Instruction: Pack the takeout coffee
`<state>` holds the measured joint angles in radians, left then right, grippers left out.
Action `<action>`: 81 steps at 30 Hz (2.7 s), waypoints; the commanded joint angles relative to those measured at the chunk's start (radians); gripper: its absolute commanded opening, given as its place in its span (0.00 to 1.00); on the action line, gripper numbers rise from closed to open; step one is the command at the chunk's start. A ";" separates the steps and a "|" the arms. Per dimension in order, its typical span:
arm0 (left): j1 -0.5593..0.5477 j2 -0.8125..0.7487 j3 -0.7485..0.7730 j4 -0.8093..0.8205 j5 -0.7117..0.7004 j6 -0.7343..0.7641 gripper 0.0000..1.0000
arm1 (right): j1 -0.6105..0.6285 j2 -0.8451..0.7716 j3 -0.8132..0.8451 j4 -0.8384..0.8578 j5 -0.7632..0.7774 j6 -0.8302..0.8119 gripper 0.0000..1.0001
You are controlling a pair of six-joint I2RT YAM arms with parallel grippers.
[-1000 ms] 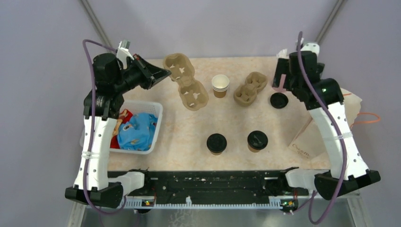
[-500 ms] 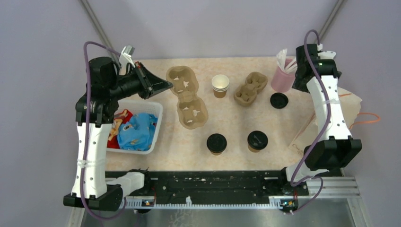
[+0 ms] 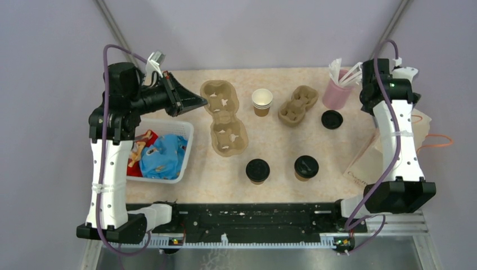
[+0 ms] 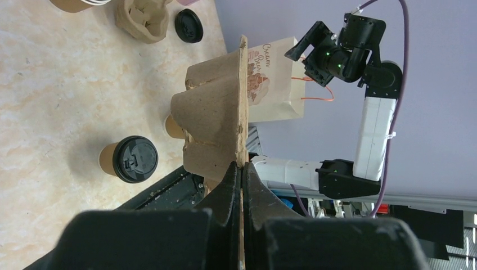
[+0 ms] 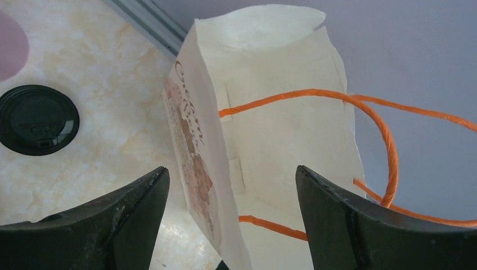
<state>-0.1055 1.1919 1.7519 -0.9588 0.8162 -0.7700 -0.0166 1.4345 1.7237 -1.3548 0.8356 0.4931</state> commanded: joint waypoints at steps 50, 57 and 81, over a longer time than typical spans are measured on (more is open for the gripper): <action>0.003 -0.200 -0.079 0.055 -0.091 0.021 0.00 | -0.030 -0.356 0.064 0.863 -1.652 -0.662 0.00; 0.003 -0.224 -0.048 0.023 -0.140 0.039 0.00 | 0.238 -0.238 0.172 0.765 -1.609 -0.758 0.00; 0.003 -0.228 0.086 -0.052 -0.336 0.113 0.00 | 0.860 0.095 0.195 0.523 -1.060 -1.257 0.00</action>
<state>-0.1055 0.9737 1.7454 -1.0088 0.5522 -0.7078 0.7940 1.5303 1.9621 -0.8436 -0.3080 -0.6636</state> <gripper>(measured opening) 0.007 0.004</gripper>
